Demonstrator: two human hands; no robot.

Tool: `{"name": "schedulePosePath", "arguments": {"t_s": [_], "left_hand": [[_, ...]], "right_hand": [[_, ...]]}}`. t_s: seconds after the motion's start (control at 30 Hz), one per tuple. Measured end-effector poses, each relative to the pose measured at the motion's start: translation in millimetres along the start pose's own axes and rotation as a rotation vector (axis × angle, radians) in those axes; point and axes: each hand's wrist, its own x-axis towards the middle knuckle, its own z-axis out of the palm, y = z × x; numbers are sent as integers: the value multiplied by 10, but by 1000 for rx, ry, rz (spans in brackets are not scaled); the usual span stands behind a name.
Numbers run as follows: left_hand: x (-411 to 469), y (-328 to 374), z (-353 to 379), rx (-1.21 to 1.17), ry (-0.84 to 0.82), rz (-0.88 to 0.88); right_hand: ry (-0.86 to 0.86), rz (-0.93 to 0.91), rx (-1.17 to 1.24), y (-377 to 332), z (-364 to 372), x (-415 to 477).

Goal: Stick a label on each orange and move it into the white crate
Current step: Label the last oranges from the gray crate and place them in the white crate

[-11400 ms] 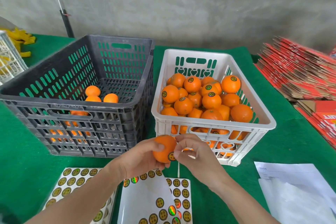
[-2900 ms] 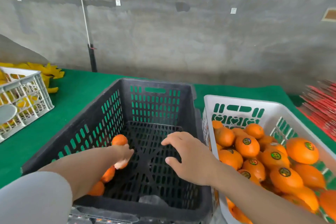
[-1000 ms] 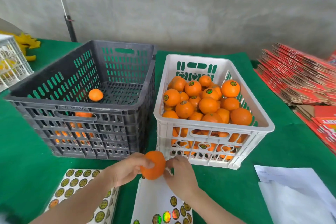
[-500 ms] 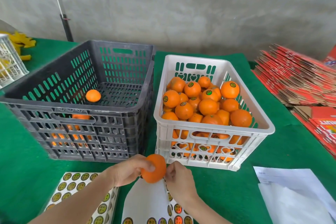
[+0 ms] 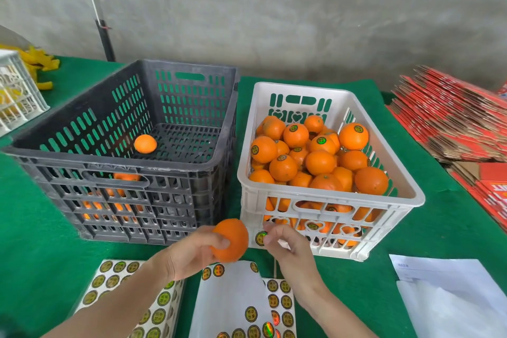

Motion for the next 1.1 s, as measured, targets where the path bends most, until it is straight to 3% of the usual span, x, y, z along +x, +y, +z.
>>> {"name": "schedulePosePath", "arguments": {"t_s": [0.1, 0.4, 0.67, 0.8, 0.93, 1.1], "left_hand": [[-23, 55, 121, -204, -57, 60], [-61, 242, 333, -422, -121, 220], [-101, 312, 376, -407, -120, 215], [-114, 319, 408, -428, -118, 253], [-79, 307, 478, -692, -8, 222], [-72, 337, 513, -464, 47, 171]], "right_hand": [[-88, -78, 15, -248, -12, -17], [-156, -240, -194, -521, -38, -33], [-162, -303, -381, -617, -55, -58], [-172, -155, -107, -692, -88, -52], [-51, -86, 160, -682, -81, -43], [-46, -123, 244, -714, -114, -35]]}}
